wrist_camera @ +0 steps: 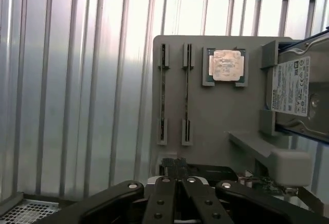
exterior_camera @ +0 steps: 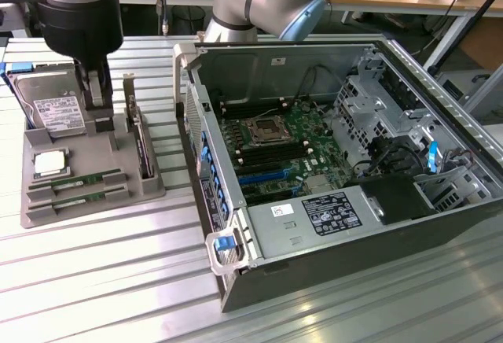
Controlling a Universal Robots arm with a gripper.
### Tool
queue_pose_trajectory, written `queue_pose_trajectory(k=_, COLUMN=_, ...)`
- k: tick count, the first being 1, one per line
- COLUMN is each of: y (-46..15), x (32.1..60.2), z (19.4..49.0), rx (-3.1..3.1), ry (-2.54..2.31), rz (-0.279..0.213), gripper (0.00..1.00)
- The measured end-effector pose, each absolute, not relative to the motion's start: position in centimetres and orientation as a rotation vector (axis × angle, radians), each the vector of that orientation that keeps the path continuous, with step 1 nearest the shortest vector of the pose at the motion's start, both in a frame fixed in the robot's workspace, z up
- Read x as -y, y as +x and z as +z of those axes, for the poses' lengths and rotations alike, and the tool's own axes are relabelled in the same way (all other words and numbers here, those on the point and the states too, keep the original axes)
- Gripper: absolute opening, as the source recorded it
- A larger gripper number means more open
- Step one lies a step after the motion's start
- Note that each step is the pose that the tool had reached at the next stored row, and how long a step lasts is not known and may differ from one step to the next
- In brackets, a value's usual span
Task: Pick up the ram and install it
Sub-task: 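Pick up the ram and move it above insertion slot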
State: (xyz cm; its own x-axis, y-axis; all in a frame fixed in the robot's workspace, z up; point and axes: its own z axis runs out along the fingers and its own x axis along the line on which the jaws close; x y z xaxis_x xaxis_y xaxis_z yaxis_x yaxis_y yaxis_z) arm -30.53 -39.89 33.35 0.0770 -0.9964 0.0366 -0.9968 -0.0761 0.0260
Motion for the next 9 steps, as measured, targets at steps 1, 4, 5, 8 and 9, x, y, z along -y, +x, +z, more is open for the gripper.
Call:
queue_pose_trajectory(k=1, y=-30.5, x=39.9, z=33.2, rx=2.122, ry=2.256, rz=0.014, gripper=0.11)
queue_pose_trajectory(k=4, y=-30.5, x=39.9, z=32.4, rx=2.218, ry=2.162, rz=0.011, gripper=0.11)
queue_pose_trajectory(k=5, y=-30.5, x=39.9, z=32.0, rx=2.240, ry=2.138, rz=0.010, gripper=0.11)
queue_pose_trajectory(k=8, y=-30.6, x=39.9, z=31.4, rx=2.252, ry=2.126, rz=0.010, gripper=0.11)
queue_pose_trajectory(k=9, y=-30.6, x=39.9, z=31.2, rx=2.253, ry=2.125, rz=0.010, gripper=0.11)
